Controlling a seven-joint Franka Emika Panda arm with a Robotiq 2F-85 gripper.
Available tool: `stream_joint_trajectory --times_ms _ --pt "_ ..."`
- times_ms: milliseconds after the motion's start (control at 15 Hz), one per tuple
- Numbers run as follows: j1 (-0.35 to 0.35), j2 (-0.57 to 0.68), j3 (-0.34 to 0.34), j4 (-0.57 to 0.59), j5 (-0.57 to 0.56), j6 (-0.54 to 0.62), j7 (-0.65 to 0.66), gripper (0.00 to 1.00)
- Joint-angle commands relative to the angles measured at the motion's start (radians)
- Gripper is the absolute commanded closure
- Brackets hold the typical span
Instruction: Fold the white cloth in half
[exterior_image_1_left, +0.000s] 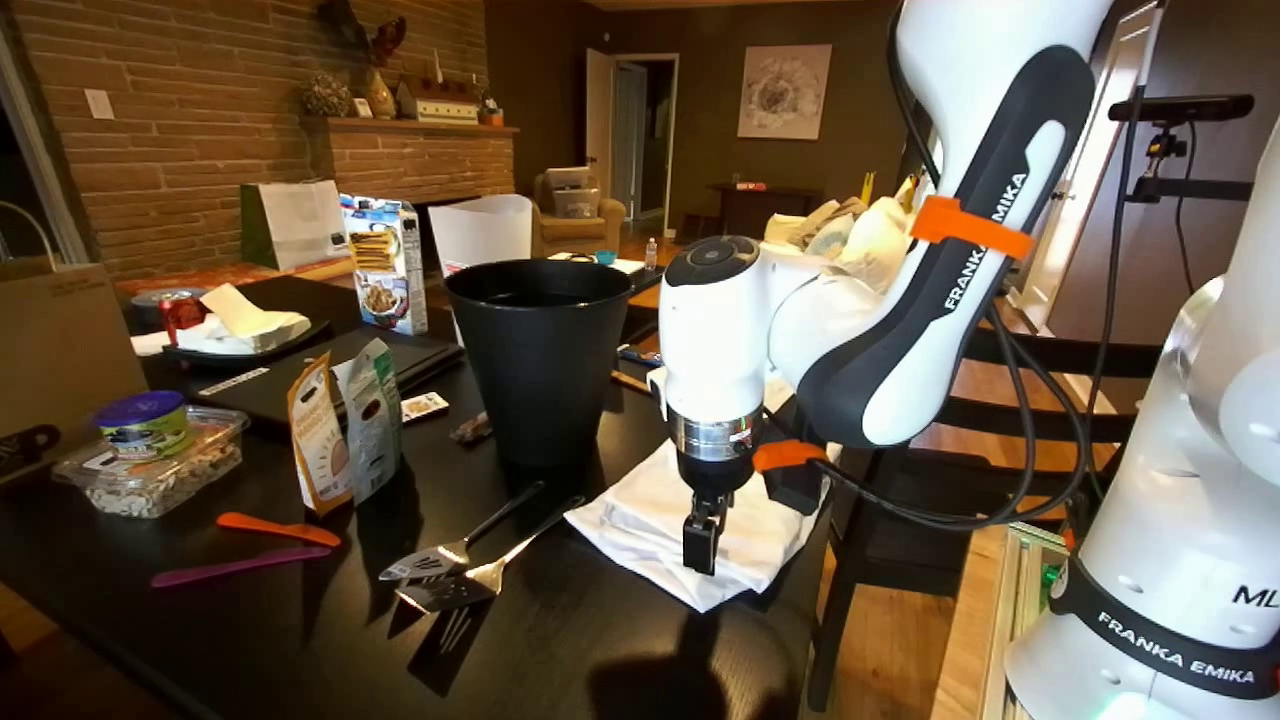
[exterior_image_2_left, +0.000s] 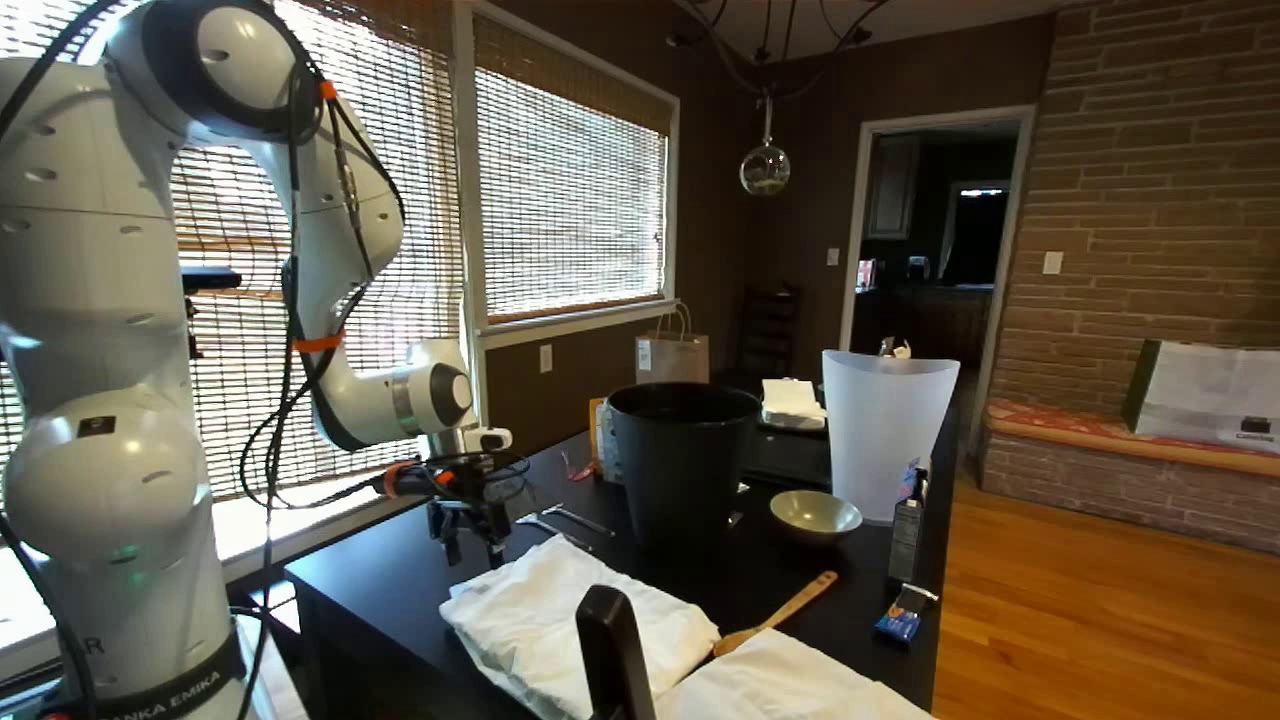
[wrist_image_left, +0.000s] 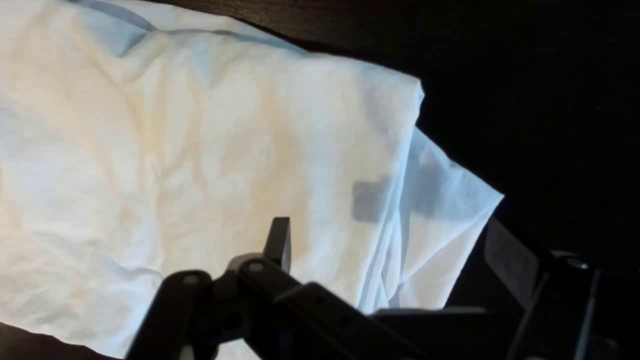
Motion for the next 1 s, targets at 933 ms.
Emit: stream_joint_trajectory --times_ms 933 --pt "0.027 0.216 -0.051 0.16 -0.315 0.024 0.324 0.0"
